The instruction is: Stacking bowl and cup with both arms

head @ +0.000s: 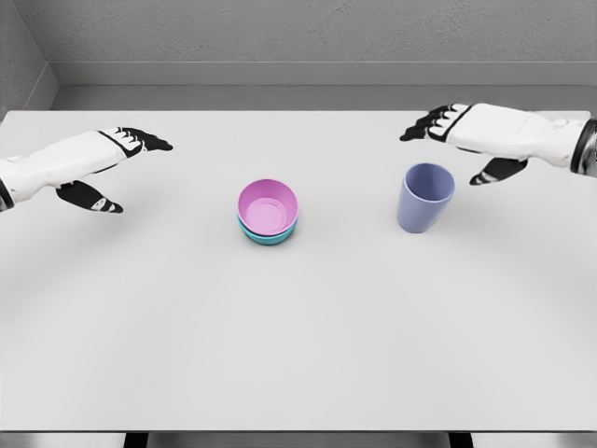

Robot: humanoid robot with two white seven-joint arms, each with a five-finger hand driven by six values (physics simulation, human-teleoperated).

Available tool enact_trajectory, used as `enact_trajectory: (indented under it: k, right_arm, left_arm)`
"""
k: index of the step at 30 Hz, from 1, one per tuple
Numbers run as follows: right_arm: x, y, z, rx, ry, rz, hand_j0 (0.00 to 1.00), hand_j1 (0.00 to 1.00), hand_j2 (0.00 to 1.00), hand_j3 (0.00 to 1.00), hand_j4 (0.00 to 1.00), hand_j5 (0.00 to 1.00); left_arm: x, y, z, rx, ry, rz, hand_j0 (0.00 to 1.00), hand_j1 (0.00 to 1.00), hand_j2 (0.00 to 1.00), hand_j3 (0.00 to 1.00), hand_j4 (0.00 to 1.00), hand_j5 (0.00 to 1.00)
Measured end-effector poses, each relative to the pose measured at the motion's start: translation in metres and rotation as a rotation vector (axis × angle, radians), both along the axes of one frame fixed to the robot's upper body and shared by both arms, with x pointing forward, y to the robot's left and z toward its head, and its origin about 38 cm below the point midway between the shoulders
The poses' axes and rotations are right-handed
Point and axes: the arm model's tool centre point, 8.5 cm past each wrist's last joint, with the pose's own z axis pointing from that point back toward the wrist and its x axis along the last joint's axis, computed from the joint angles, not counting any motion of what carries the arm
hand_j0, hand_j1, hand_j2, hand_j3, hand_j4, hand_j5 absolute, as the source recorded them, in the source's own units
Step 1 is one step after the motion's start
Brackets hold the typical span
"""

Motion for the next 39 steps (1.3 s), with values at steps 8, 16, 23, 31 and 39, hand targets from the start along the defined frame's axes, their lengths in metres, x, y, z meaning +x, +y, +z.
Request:
enact_trajectory:
  k: [8,16,23,31,39]
  right_arm:
    - [-0.001,0.007,-0.026,-0.030,0.069,0.017,1.00,1.00,1.00,1.00,1.00,1.00]
    - [0.007,0.012,-0.039,-0.032,0.108,0.011,1.00,1.00,1.00,1.00,1.00,1.00]
    - [0.009,0.012,-0.049,-0.034,0.134,0.002,1.00,1.00,1.00,1.00,1.00,1.00]
    - [0.010,0.013,-0.052,-0.033,0.142,0.002,0.60,0.60,0.60,0.60,0.60,0.60]
    - [0.010,0.014,-0.050,-0.034,0.134,0.006,0.60,0.60,0.60,0.60,0.60,0.60]
  left_arm:
    - [0.000,0.000,0.000,0.000,0.000,0.000,1.00,1.00,1.00,1.00,1.00,1.00]
    - [0.000,0.000,0.000,0.000,0.000,0.000,1.00,1.00,1.00,1.00,1.00,1.00]
    - [0.000,0.000,0.000,0.000,0.000,0.000,1.00,1.00,1.00,1.00,1.00,1.00]
    - [0.000,0.000,0.000,0.000,0.000,0.000,1.00,1.00,1.00,1.00,1.00,1.00]
    - [0.000,0.000,0.000,0.002,0.000,0.001,1.00,1.00,1.00,1.00,1.00,1.00]
